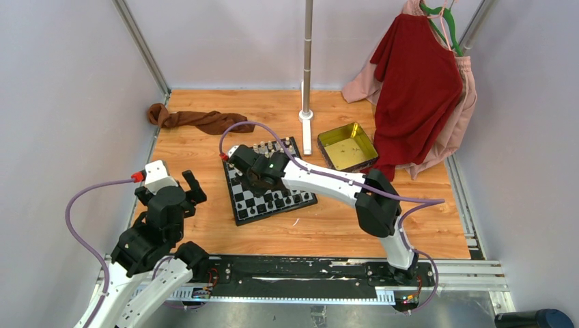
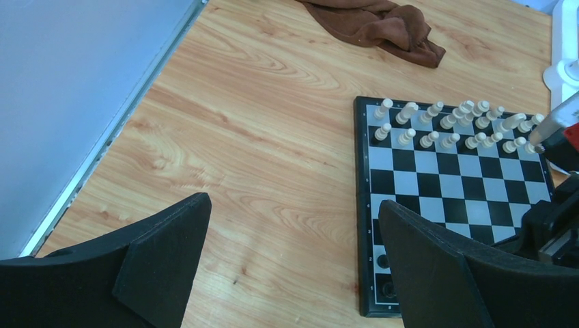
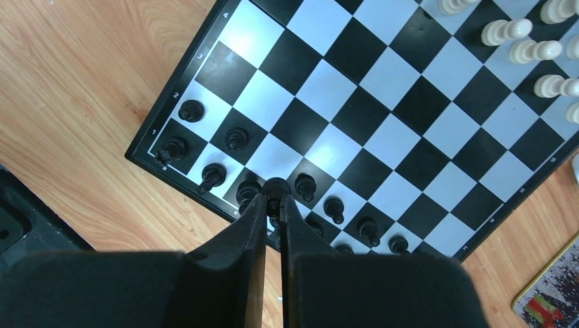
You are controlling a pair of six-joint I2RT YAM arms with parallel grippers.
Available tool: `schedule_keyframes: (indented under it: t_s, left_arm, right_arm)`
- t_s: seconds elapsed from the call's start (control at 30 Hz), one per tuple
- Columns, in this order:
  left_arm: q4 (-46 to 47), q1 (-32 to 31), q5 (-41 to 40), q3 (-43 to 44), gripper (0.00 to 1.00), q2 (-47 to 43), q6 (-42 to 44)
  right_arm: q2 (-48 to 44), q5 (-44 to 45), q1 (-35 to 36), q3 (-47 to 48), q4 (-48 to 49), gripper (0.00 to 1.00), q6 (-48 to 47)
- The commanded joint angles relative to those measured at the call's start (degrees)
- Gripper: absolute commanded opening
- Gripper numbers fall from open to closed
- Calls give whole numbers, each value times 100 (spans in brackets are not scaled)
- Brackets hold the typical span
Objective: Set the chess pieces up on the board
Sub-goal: Place the chess piece on the chessboard.
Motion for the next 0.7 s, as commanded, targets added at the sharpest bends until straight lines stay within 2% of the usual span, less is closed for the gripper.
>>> schedule_keyframes:
  t_s: [0.0, 0.67]
  left_arm:
    - [127, -33, 16, -70, 100, -74, 54]
    - [154, -37, 27, -82, 100, -20, 74]
  right_arm:
    - [206, -125, 81, 207, -209, 0, 79]
    - [726, -258, 55, 245, -205, 0, -26]
